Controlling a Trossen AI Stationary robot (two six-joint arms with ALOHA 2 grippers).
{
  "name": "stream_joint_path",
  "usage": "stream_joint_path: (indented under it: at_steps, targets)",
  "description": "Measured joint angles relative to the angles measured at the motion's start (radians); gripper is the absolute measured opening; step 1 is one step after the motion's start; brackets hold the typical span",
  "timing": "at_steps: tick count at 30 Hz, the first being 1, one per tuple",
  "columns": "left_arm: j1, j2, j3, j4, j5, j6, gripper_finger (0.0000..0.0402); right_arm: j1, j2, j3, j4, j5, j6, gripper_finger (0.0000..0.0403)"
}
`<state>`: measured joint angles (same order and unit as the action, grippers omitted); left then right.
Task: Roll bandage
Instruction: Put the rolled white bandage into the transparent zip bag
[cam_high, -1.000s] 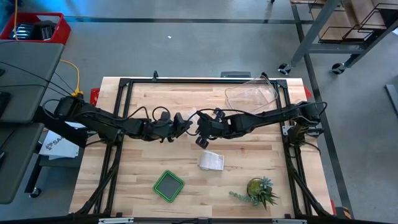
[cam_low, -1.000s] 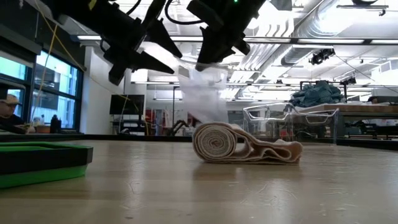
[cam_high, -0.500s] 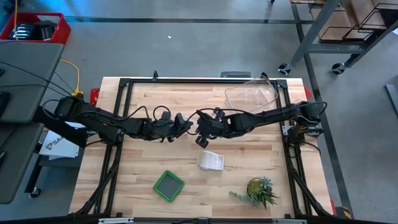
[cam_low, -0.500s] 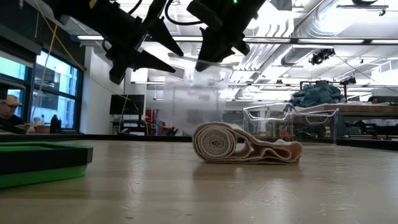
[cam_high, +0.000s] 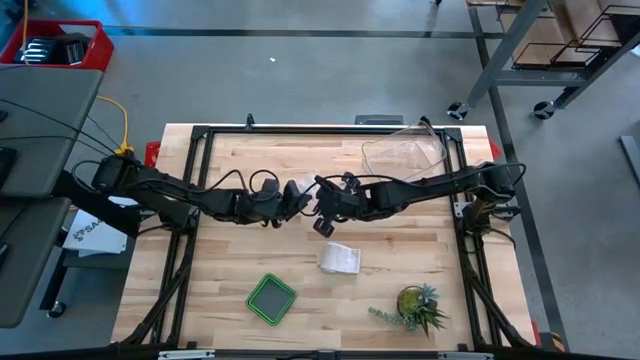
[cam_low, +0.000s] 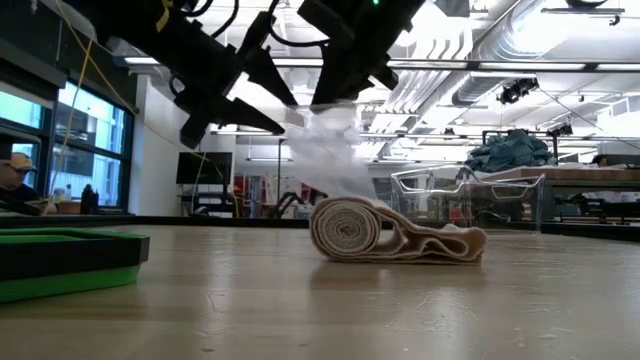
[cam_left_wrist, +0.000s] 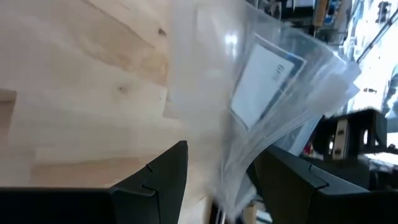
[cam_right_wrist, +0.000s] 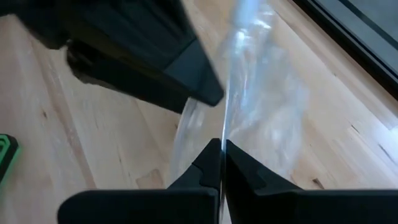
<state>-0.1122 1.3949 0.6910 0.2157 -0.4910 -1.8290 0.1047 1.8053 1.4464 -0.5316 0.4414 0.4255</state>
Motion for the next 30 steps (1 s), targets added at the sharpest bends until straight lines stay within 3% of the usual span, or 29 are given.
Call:
stream_joint_path:
  at_steps: [10, 13, 18, 26, 30]
  targets:
    - [0.038, 0.011, 0.001, -0.006, -0.014, 0.018, 0.016, 0.0, 0.0, 0.0, 0.023, -0.004, -0.008, 0.0]
    - [0.039, 0.01, 0.001, -0.008, 0.006, 0.079, 0.0119, 0.0, 0.0, 0.0, 0.021, -0.004, 0.004, 0.0]
    - [0.04, 0.01, 0.001, -0.013, 0.06, 0.183, 0.0013, 0.0, 0.0, 0.0, 0.009, -0.004, 0.071, 0.0]
    - [0.025, -0.019, 0.001, -0.152, 0.245, 0.272, 0.0003, 0.0, -0.007, 0.0, -0.112, 0.051, 0.299, 0.0]
    - [0.013, -0.072, 0.003, -0.269, 0.288, 0.317, 0.0002, 0.001, -0.013, 0.0, -0.121, 0.003, 0.369, 0.0]
